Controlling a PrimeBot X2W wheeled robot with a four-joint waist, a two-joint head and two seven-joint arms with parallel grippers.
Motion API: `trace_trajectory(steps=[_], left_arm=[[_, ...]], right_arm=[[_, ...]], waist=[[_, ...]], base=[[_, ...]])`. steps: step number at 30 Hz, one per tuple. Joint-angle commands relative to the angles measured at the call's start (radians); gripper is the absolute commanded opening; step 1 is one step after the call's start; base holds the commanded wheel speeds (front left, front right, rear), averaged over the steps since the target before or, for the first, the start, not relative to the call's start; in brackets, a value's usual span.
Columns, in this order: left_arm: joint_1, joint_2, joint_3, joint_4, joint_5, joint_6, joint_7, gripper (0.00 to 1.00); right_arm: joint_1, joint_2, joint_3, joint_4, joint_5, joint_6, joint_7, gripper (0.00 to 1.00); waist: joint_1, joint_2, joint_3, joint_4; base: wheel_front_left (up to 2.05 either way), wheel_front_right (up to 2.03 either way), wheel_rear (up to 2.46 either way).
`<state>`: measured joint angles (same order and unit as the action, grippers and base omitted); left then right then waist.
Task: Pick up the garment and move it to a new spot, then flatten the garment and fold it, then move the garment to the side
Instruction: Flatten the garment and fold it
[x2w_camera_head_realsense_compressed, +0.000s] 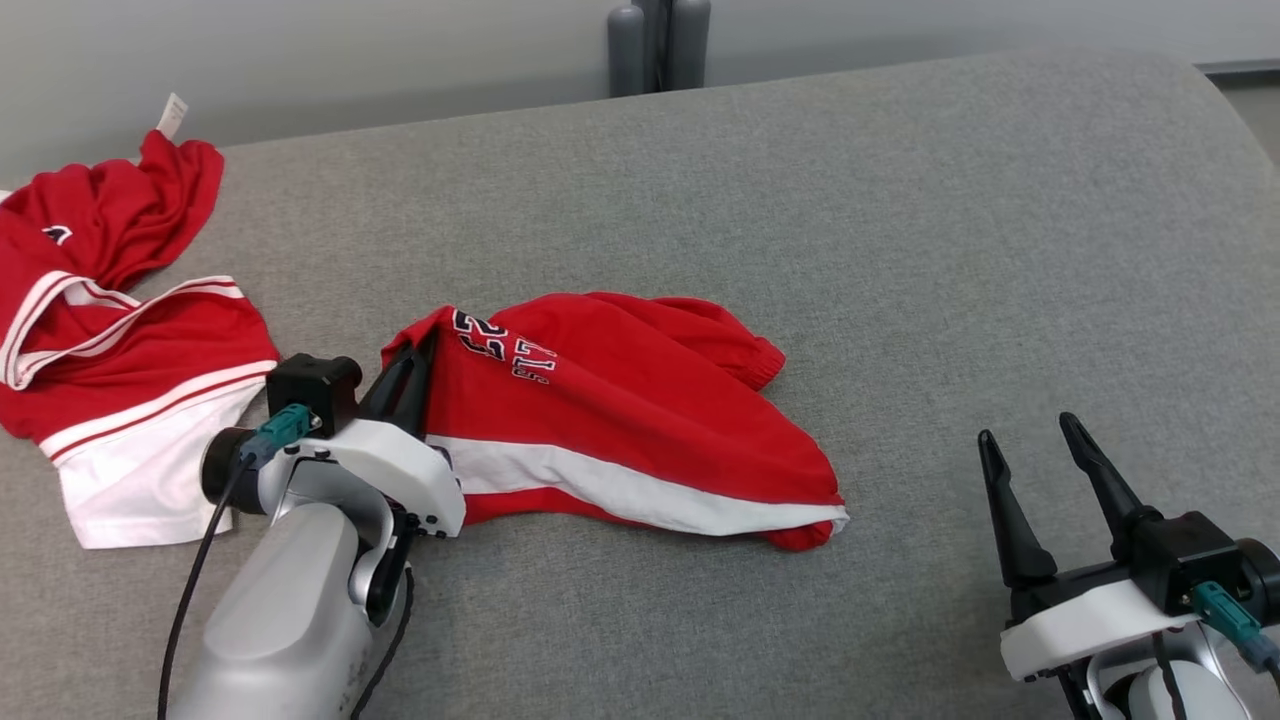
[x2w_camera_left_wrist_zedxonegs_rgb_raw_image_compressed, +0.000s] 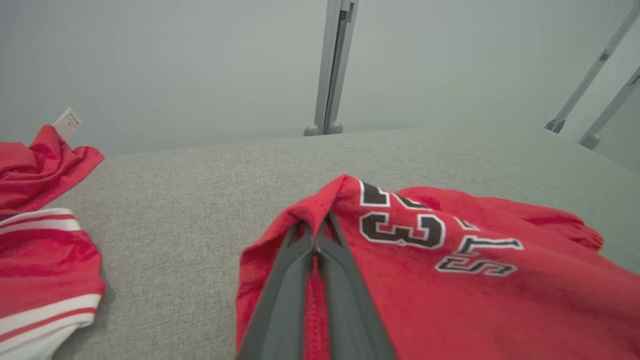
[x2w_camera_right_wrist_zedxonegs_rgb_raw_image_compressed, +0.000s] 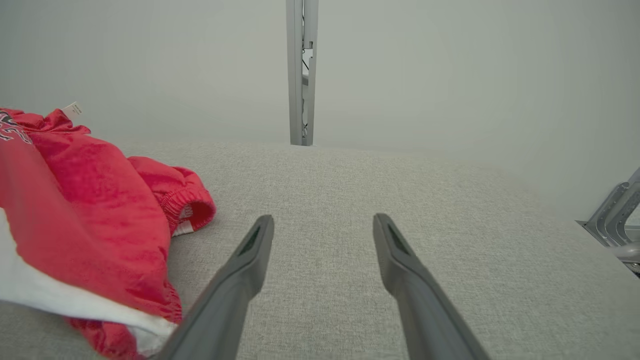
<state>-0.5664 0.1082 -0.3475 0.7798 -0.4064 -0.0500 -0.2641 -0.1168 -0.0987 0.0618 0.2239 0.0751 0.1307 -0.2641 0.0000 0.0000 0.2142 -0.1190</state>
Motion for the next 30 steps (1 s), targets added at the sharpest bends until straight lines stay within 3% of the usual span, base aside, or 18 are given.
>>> trace_trajectory(steps=[1, 5, 6, 7, 8, 9, 15, 30], left_arm=[[-0.018, 0.007, 0.004, 0.014, 0.001, 0.0, -0.001, 0.0], [-0.056, 0.004, 0.016, 0.115, -0.006, 0.005, -0.001, 0.0], [-0.063, 0.002, 0.017, 0.131, -0.005, 0.005, -0.001, 0.04], [-0.067, -0.001, 0.019, 0.142, -0.004, 0.004, -0.001, 0.29], [-0.072, -0.004, 0.019, 0.15, -0.001, 0.0, -0.001, 0.43], [-0.075, -0.006, 0.02, 0.153, 0.001, -0.004, -0.001, 1.0], [-0.051, -0.02, 0.042, 0.077, 0.026, -0.011, -0.001, 1.0], [0.201, -0.041, 0.118, -0.284, 0.125, -0.012, -0.001, 1.0]], right_arm=[[-0.014, -0.004, -0.004, -0.003, 0.005, 0.0, -0.001, 1.0], [-0.015, -0.003, -0.01, -0.004, 0.008, 0.0, -0.001, 1.0], [-0.016, -0.002, -0.012, -0.005, 0.008, 0.0, -0.001, 1.0], [-0.015, -0.001, -0.015, -0.005, 0.008, 0.0, -0.001, 1.0], [-0.015, 0.0, -0.018, -0.005, 0.008, 0.0, -0.001, 1.0], [-0.015, 0.001, -0.022, -0.006, 0.007, 0.0, -0.001, 1.0], [-0.019, 0.004, -0.031, -0.013, 0.001, 0.0, -0.001, 1.0], [0.003, 0.019, -0.085, -0.051, -0.015, 0.0, -0.001, 1.0]], waist=[[0.0, 0.0, 0.018, -0.017], [0.0, 0.0, 0.032, -0.027], [0.0, 0.0, 0.034, -0.027], [0.0, 0.0, 0.035, -0.025], [0.0, 0.0, 0.036, -0.023], [0.0, 0.0, 0.036, -0.019], [0.0, 0.0, 0.025, 0.02], [0.0, 0.0, -0.079, 0.136]], base=[[0.0, 0.0, 0.0], [0.0, 0.0, 0.0], [0.0, 0.0, 0.0], [0.0, 0.0, 0.0], [0.0, 0.0, 0.0], [0.0, 0.0, 0.0], [0.0, 0.0, 0.0], [0.0, 0.0, 0.0]])
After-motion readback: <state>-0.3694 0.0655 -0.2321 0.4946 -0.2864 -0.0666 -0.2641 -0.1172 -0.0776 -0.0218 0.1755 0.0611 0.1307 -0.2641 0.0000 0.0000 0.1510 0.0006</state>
